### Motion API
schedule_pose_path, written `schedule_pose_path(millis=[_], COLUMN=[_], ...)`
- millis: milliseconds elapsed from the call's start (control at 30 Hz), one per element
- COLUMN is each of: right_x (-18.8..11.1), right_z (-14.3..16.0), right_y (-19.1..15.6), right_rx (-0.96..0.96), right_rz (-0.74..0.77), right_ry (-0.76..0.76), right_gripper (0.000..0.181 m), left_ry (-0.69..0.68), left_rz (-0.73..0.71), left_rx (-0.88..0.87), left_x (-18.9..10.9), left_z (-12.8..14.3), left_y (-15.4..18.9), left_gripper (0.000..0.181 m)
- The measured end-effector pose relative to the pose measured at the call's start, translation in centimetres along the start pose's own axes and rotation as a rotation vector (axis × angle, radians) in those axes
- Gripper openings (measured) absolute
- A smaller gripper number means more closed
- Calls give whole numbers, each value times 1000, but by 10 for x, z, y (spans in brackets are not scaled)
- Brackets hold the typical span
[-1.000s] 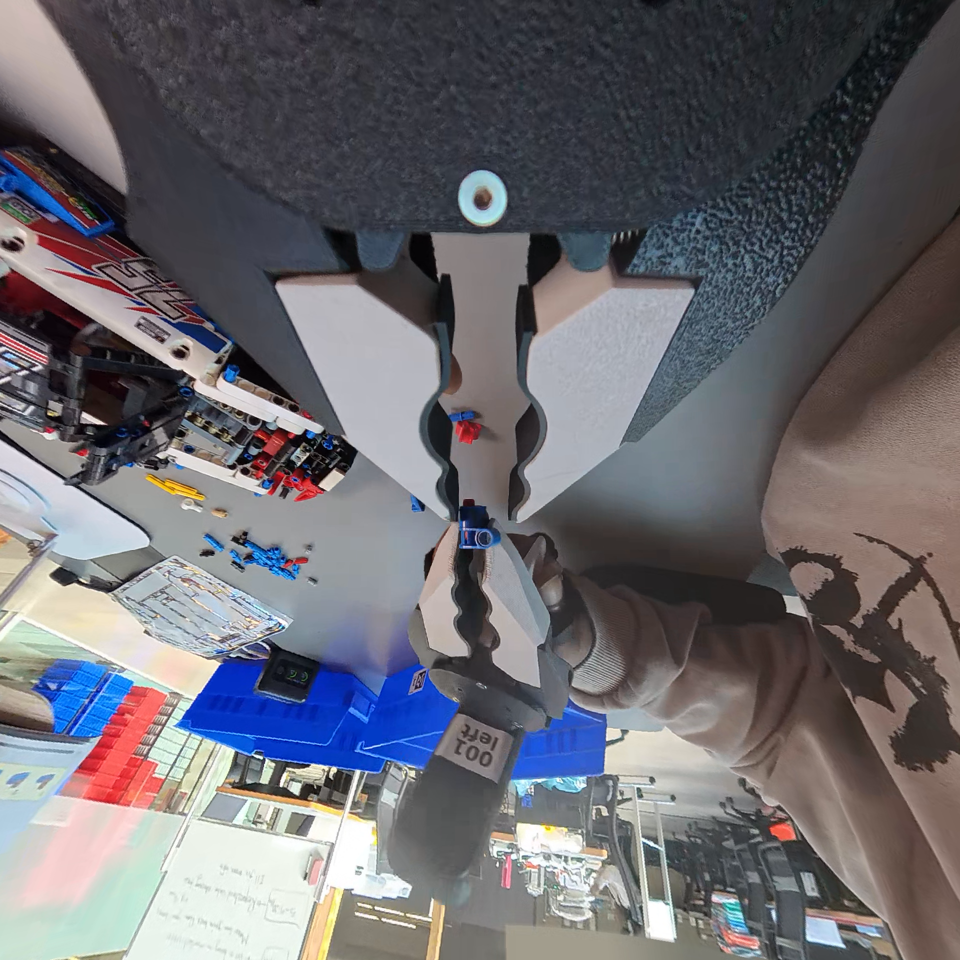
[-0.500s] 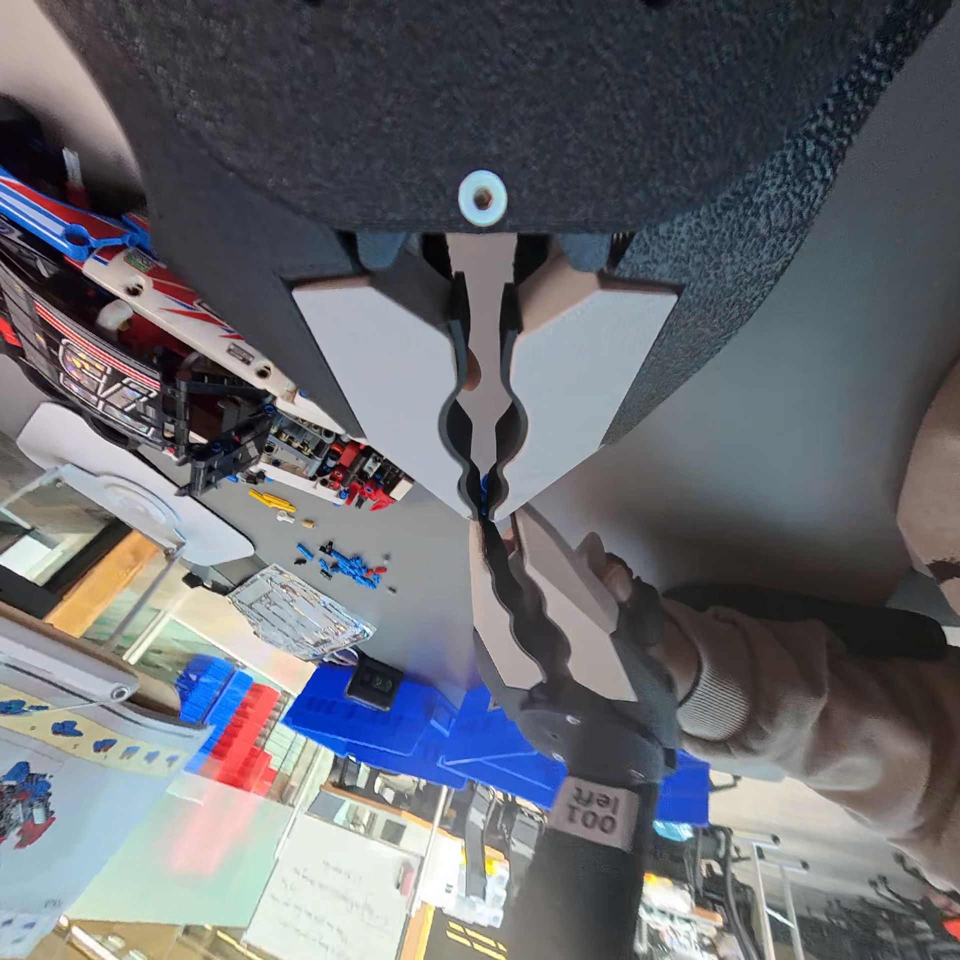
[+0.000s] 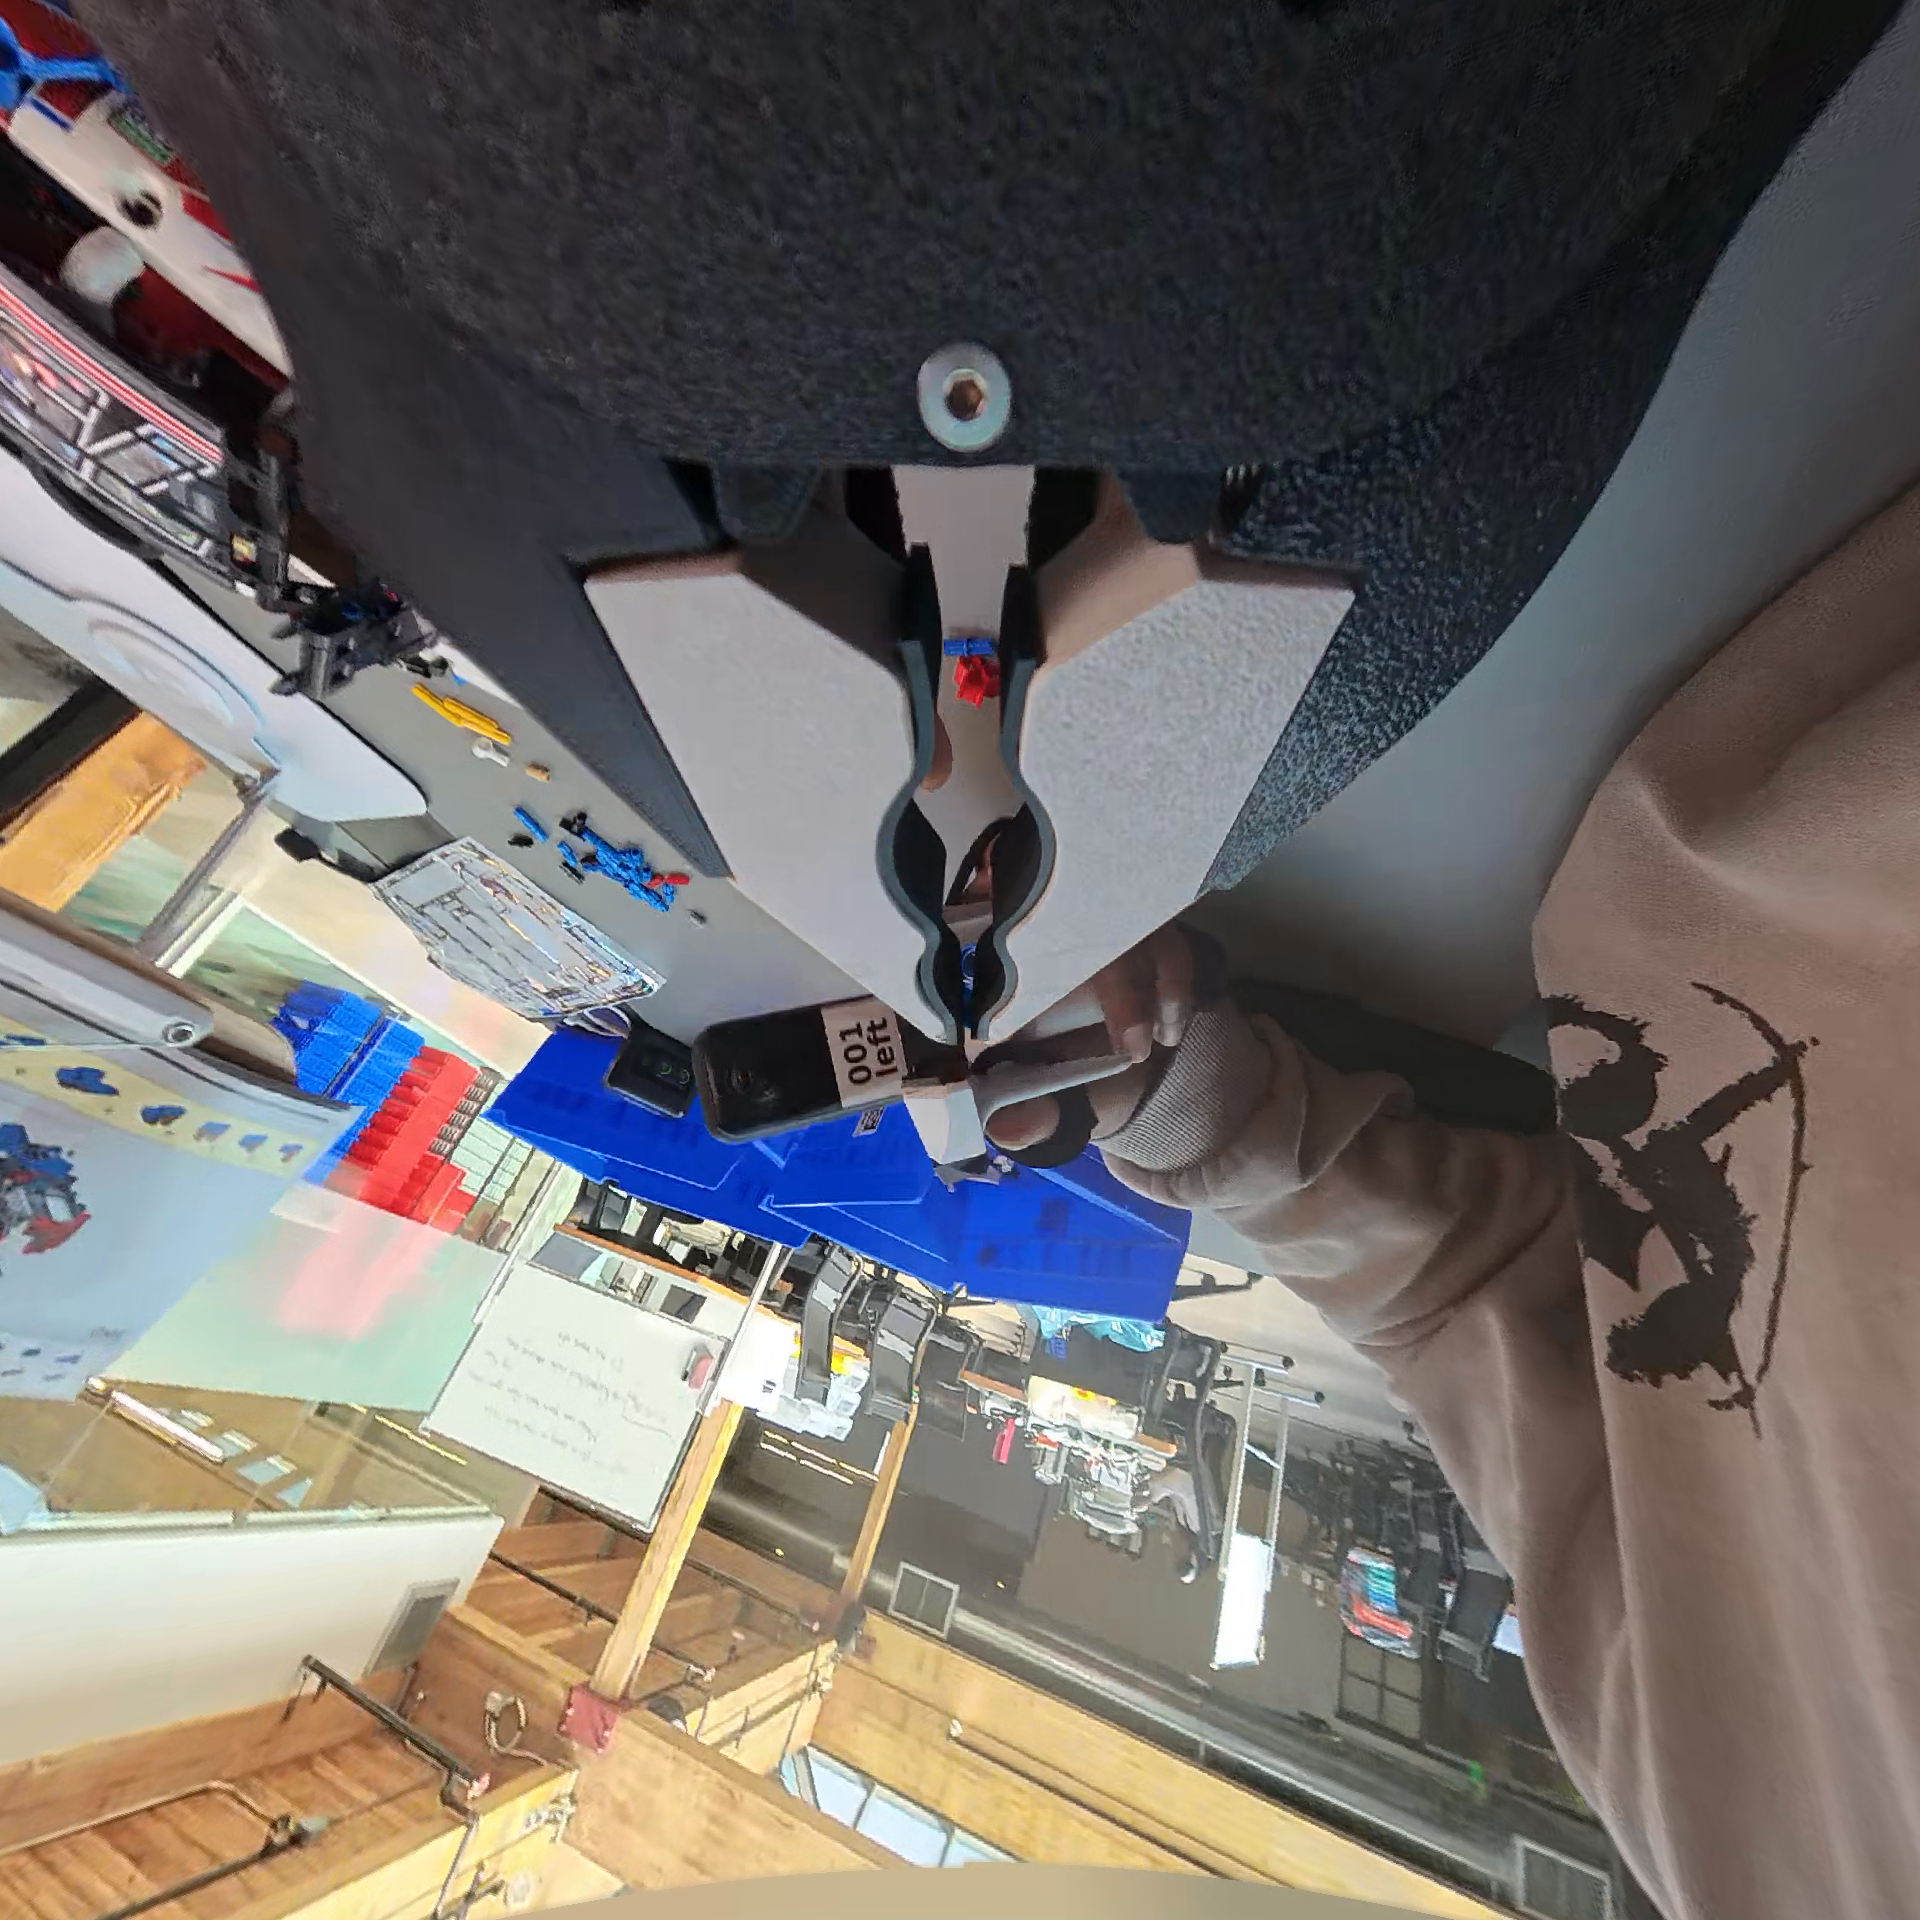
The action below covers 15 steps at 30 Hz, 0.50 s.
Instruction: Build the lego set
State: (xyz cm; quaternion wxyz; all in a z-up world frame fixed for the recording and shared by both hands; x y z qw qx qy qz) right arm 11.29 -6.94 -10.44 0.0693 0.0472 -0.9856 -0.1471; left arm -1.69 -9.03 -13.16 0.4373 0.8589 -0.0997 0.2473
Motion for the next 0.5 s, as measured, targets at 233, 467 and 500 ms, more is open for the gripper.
schedule_pose_path(millis=[233, 467, 500], right_x=[1, 4, 6], right_z=[-1, 10, 11], right_y=[-1, 12, 13], right_rx=[-153, -269, -302], right_rz=[53, 215, 237], right_ry=[-39, -156, -176], right_gripper=[0, 16, 16], left_ry=[40, 143, 152], left_rz=[-4, -156, -170], left_rx=[-16, 106, 122], left_x=[3, -8, -8], left_z=[0, -12, -13], left_y=[-3, -5, -5], left_gripper=[8, 6, 6])
Point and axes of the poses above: each gripper's, where its closed fingertips meet, x out along the fingers, z out of its underside, y = z × x across the jaws, the point moved 7 cm from there along -x, back along the fingers, and after that the axes turned 11 degrees about z, right-handed, at the moved point
